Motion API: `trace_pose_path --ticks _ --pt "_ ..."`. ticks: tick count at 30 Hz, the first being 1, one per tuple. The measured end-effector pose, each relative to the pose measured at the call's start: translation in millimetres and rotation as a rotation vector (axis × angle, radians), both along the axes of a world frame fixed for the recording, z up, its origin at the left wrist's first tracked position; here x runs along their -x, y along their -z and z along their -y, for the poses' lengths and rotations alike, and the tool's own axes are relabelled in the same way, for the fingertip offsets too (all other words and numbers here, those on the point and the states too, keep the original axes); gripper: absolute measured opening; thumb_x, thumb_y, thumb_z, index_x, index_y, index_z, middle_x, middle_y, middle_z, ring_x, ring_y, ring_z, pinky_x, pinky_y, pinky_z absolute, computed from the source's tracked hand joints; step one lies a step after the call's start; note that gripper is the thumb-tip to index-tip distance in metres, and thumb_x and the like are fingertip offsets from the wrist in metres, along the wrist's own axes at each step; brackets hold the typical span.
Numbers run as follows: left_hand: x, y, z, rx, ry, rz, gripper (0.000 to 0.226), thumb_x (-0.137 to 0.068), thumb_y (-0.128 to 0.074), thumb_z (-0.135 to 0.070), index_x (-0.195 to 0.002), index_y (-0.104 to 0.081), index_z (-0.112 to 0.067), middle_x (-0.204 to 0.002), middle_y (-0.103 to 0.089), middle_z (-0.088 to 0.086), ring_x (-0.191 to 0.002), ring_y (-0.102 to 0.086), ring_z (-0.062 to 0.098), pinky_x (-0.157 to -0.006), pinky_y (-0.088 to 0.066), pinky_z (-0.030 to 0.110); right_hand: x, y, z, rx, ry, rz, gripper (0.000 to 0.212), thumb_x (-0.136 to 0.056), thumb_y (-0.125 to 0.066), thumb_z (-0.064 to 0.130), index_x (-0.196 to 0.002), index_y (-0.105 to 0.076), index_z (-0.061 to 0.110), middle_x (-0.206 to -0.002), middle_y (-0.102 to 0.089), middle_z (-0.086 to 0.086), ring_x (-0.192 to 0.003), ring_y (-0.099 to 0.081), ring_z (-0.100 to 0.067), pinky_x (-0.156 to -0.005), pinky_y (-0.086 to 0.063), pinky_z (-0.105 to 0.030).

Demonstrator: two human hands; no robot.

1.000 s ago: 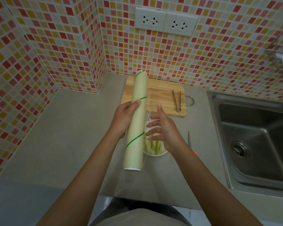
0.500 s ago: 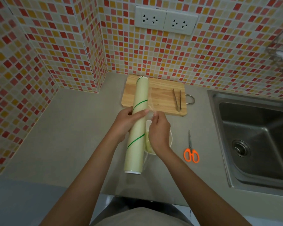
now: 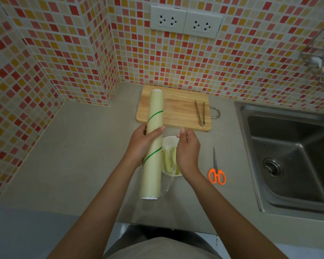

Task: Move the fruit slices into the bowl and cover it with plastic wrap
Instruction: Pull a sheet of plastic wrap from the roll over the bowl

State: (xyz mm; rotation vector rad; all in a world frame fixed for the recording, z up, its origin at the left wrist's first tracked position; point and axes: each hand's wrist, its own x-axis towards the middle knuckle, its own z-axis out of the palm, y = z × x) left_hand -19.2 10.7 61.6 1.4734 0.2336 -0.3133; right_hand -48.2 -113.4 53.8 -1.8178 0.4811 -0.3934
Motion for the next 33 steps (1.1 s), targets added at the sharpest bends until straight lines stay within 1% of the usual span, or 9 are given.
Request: trace_pose_path --ticks 4,9,14,17,21,24,27,30,33 --pt "0 3 -1 0.009 0.028 -0.027 0.020 -0.087 -0.067 -0.034 -0.090 -0.065 -0.014 -0.072 -0.063 0.003 -0.066 -0.061 0.022 -0.077 -0.056 0.055 2 1 5 -0.112 0.010 -0.047 0.029 -0.101 -0.042 0.022 -0.078 -0.058 0.013 -0.060 -0.047 0.007 -0.053 -0.041 -0.011 -0.054 -0.036 -0.024" --pt "2 0 6 -0.036 0.059 0.009 0.028 -0.078 -0.064 -0.045 -0.089 -0.065 -0.020 -0.072 -0.064 0.001 -0.064 -0.062 0.021 -0.065 -0.053 0.040 1 -9 13 -0.529 -0.074 -0.197 0.056 -0.095 -0.042 0.053 -0.085 -0.071 0.007 -0.035 -0.029 0.002 -0.027 -0.027 -0.010 -0.034 -0.022 -0.017" --pt "-3 1 6 -0.050 0.084 0.038 0.028 -0.080 -0.065 -0.049 -0.097 -0.067 -0.026 -0.080 -0.067 -0.003 -0.065 -0.065 0.010 -0.058 -0.052 0.028 0 -10 12 -0.419 -0.001 -0.156 0.024 -0.095 -0.054 0.024 -0.082 -0.071 0.014 -0.038 -0.032 0.006 -0.028 -0.028 -0.007 -0.031 -0.024 -0.015" --pt "-4 4 2 -0.061 0.081 0.068 0.013 -0.091 -0.059 -0.041 -0.099 -0.068 -0.036 -0.087 -0.071 -0.008 -0.071 -0.067 0.004 -0.057 -0.051 0.019 -4 -7 18 -0.307 0.073 -0.110 0.025 -0.095 -0.054 0.022 -0.076 -0.069 0.021 -0.049 -0.043 0.009 -0.043 -0.037 -0.004 -0.043 -0.031 -0.019" --pt "-1 6 4 0.063 0.020 -0.093 0.037 -0.098 -0.046 -0.036 -0.103 -0.066 -0.006 -0.090 -0.069 0.014 -0.071 -0.064 0.021 -0.067 -0.052 0.032 -5 -3 26 -0.204 0.069 -0.062 0.025 -0.096 -0.052 0.018 -0.077 -0.068 0.020 -0.070 -0.060 0.004 -0.058 -0.041 -0.003 -0.058 -0.033 -0.022" --pt "0 6 4 0.045 0.067 -0.085 0.042 -0.090 -0.058 -0.050 -0.096 -0.065 -0.009 -0.078 -0.069 0.008 -0.058 -0.065 0.015 -0.051 -0.052 0.027 -3 -2 30 -0.161 0.071 -0.044 0.025 -0.096 -0.051 0.017 -0.078 -0.068 0.019 -0.080 -0.065 0.003 -0.063 -0.049 -0.004 -0.061 -0.040 -0.022" --pt "-2 10 0 0.031 0.133 -0.038 0.034 -0.076 -0.080 -0.034 -0.100 -0.065 -0.015 -0.081 -0.070 0.002 -0.063 -0.068 0.014 -0.055 -0.055 0.030 -2 1 34 -0.137 0.073 -0.047 0.023 -0.096 -0.052 0.017 -0.082 -0.069 0.017 -0.074 -0.062 0.005 -0.064 -0.049 -0.002 -0.069 -0.042 -0.022" --pt "-5 13 -3 0.032 0.131 -0.019 0.025 -0.078 -0.077 -0.028 -0.098 -0.069 -0.016 -0.079 -0.070 0.003 -0.067 -0.066 0.019 -0.067 -0.058 0.040 1 5 39 -0.141 0.077 -0.036 0.023 -0.095 -0.052 0.016 -0.082 -0.069 0.019 -0.059 -0.052 0.010 -0.055 -0.040 -0.004 -0.066 -0.035 -0.024" --pt "-8 18 -5 0.054 0.116 -0.061 0.017 -0.088 -0.063 -0.027 -0.091 -0.070 -0.012 -0.082 -0.071 0.008 -0.073 -0.067 0.023 -0.067 -0.056 0.040 2 4 45 -0.142 0.081 -0.036 0.023 -0.096 -0.051 0.014 -0.082 -0.069 0.019 -0.063 -0.054 0.008 -0.059 -0.041 -0.001 -0.071 -0.041 -0.028"
